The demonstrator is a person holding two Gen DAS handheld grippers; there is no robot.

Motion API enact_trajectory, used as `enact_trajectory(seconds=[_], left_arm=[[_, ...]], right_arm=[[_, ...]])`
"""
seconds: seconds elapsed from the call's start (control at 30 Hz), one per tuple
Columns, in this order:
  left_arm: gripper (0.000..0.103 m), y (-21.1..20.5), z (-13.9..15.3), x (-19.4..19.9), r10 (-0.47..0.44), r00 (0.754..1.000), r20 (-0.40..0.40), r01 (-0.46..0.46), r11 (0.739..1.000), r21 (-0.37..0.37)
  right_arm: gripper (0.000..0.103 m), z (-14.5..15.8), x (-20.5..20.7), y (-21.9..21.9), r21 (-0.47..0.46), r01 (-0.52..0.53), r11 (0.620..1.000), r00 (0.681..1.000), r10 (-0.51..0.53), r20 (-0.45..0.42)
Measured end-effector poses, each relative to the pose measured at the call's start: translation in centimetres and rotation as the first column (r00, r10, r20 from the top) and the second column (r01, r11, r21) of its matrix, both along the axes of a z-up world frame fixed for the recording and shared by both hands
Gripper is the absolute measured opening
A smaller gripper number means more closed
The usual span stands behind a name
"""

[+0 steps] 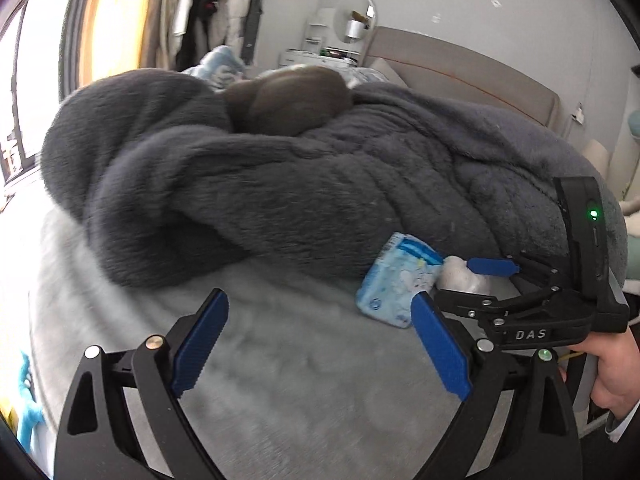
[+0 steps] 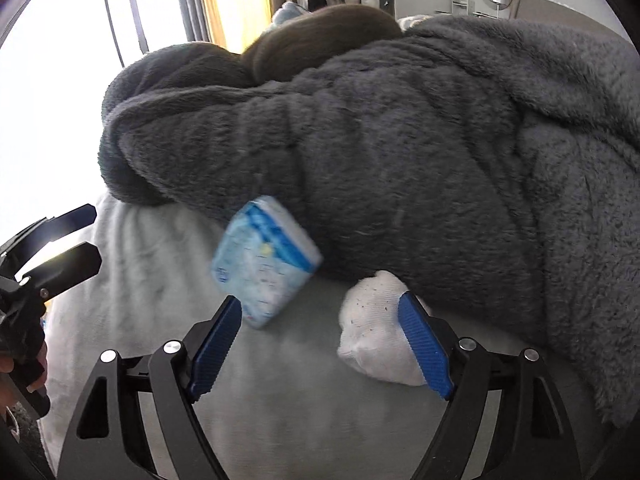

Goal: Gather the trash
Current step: 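Grasp the white tissue ball with the right gripper while the left grasps the blue diaper pack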

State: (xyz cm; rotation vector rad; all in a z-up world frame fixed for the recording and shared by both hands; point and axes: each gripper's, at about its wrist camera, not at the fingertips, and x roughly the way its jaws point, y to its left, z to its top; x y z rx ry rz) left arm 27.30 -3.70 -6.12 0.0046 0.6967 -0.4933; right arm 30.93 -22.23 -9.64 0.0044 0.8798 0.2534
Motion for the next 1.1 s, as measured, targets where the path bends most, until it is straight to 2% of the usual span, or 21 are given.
enact_trajectory(seconds=[0.23, 0.4, 0.43, 0.47, 0.53, 0.67, 0.87, 1.1], left_arm=[[0.094, -3.0, -1.0, 1.2, -0.055, 0.998, -0.01, 0.056, 0.998, 0.028], [0.094, -4.5, -1.9, 2.0, -0.082, 0.996, -0.027, 0.083, 0.996, 0.034], [0.094, -4.7, -2.1, 2.1, -0.088, 0.996, -0.032, 0.089, 0.995, 0.034], [0.094, -5.1, -2.4, 2.2, -0.094, 0.995, -0.036, 0.095, 0.995, 0.037], [0.094, -5.7, -2.7, 2.4, -0.104, 0.994, -0.042, 0.106, 0.993, 0.048], [0.094, -6.7, -3.4, 2.8, -0.118, 0.991, -0.054, 0.122, 0.991, 0.062], [0.094, -7.8, -4.1, 3.2, -0.139, 0.988, -0.073, 0.145, 0.986, 0.082], [0.093, -9.4, -5.3, 3.4, -0.138, 0.987, -0.088, 0.151, 0.975, 0.161]], right_arm=[[0.082, -1.0, 0.6, -1.9, -0.017, 0.01, 1.0, 1.0, -0.01, -0.01], [0.082, -2.2, 1.0, -3.1, -0.077, 0.009, 0.997, 0.999, -0.011, -0.03], [0.079, -2.6, 1.1, -3.3, -0.08, 0.006, 0.997, 0.999, -0.009, -0.041], [0.071, -2.9, 0.9, -3.7, -0.078, 0.004, 0.997, 0.999, -0.007, -0.051], [0.061, -3.4, 1.1, -4.2, -0.071, -0.002, 0.997, 0.997, -0.003, -0.071], [0.052, -3.4, 1.0, -4.7, -0.068, -0.023, 0.997, 0.998, 0.018, -0.065], [0.047, -2.8, 0.7, -4.4, -0.082, -0.054, 0.995, 0.997, 0.05, -0.053], [0.047, -2.5, 0.3, -5.5, -0.06, -0.062, 0.996, 0.997, 0.059, -0.054]])
